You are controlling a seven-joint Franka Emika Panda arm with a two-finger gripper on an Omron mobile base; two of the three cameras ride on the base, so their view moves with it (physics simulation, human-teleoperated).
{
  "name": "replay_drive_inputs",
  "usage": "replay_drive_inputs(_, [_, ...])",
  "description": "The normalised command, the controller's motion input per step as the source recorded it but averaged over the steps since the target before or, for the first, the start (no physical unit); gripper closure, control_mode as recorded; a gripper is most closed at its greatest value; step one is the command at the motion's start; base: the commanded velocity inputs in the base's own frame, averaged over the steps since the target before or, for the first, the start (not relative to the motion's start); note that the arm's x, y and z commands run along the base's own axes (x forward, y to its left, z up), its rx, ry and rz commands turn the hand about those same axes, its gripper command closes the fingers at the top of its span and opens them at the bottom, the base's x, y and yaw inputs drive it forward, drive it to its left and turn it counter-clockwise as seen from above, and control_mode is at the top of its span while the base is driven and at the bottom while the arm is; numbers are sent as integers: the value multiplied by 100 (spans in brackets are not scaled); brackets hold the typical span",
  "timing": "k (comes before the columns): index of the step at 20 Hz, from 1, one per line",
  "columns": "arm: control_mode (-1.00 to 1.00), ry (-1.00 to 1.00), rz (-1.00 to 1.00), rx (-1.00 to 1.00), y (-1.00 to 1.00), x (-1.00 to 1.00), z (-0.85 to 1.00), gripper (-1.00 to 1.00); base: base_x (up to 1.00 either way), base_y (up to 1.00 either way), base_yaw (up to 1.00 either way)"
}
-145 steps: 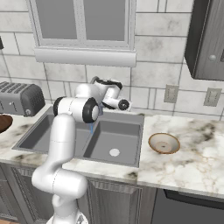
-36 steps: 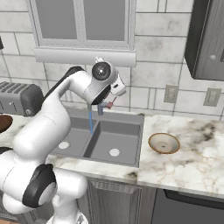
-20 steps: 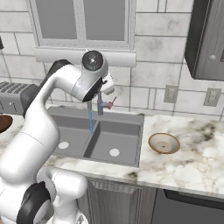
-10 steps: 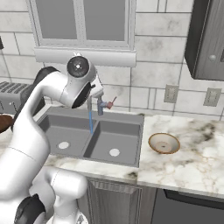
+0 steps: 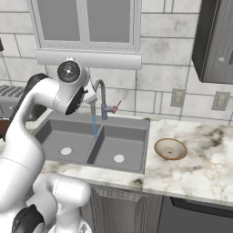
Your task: Rinse each bowl for a few seconds and place them down in the sink or on the counter.
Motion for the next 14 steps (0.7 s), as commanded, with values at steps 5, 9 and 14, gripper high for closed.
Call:
replay_drive_inputs(5, [-100, 5, 1, 3, 34, 0, -7, -100, 0, 0, 0])
replay_drive_inputs(9, [-100, 5, 1, 4, 34, 0, -8, -100, 0, 0, 0])
replay_drive_inputs(14, [-100, 4, 1, 4, 31, 0, -11, -100, 0, 0, 0])
